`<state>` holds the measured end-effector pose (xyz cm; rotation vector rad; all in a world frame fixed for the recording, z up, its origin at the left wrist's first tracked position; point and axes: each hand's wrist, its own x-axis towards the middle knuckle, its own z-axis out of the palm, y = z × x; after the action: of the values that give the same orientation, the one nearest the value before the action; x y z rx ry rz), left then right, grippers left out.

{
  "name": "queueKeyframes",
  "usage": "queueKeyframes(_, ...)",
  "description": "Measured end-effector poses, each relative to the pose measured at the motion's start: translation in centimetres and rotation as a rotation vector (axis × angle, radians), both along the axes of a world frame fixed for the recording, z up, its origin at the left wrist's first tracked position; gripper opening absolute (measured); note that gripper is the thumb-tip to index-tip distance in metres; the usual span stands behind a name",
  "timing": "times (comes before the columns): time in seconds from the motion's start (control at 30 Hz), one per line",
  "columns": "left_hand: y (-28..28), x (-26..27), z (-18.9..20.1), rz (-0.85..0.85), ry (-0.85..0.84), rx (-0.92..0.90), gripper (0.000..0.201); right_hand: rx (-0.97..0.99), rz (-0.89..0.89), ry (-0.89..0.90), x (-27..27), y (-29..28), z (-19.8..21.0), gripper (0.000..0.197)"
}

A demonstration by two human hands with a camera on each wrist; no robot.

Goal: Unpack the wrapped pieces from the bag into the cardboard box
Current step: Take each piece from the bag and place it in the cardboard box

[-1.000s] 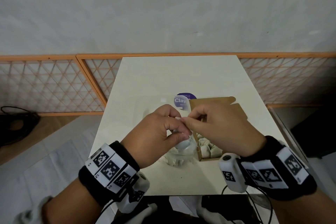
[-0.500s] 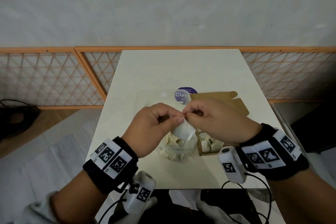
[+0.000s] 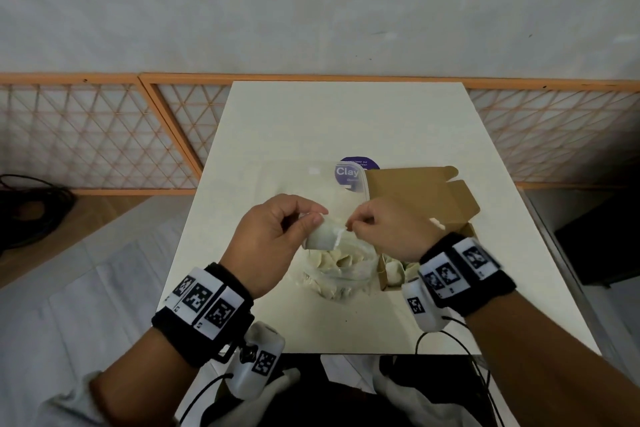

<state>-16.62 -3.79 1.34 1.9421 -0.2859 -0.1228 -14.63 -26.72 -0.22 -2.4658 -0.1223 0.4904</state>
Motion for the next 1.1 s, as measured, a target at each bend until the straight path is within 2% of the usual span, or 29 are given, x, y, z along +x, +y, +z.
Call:
queueKeyframes(0.13,0.9,-0.7,-0.4,0.049,-0.032,-0.017,0.015,-0.124,-0.032,0.086,0.2,1.1,-5.5,0.039)
queueKeyframes(0.27,1.8,-1.3,-0.6,0.050,-0.038,-0.010,0.014,-0.181,-0.099,0.060,0.2,2.7,-8.0,0.043)
queueKeyframes(0.37,2.3,-1.5,-0.7,0.062,-0.014,-0.014,0.013,-0.207,-0.116,0.053,0.2,3.6,-8.7,0.039)
queueKeyframes(0.47,2.5,-1.6,-0.7,0.054,0.005,-0.018,0.015,-0.206,-0.121,0.048,0.2,3.9,-8.9,0.026)
queueKeyframes(0.67,2.7,-1.2,-1.0,0.056,-0.009,-0.023,0.017,-0.045,-0.135,-0.005,-1.1,2.6,-5.6,0.015)
queueKeyframes(0.87,2.6,-1.0,-1.1,0.039,0.012,-0.046,0.017,0.332,-0.199,-0.077,-3.0,0.3,-0.1,0.007)
queueKeyframes(1.0,2.2,-1.1,-0.7,-0.042,0.025,-0.072,0.016,0.524,-0.192,-0.046,-3.6,-0.8,2.6,0.006)
queueKeyframes(1.1,1.2,-1.2,0.0,-0.119,0.088,-0.104,0.010,0.547,-0.164,-0.067,-3.9,-1.2,3.8,0.008)
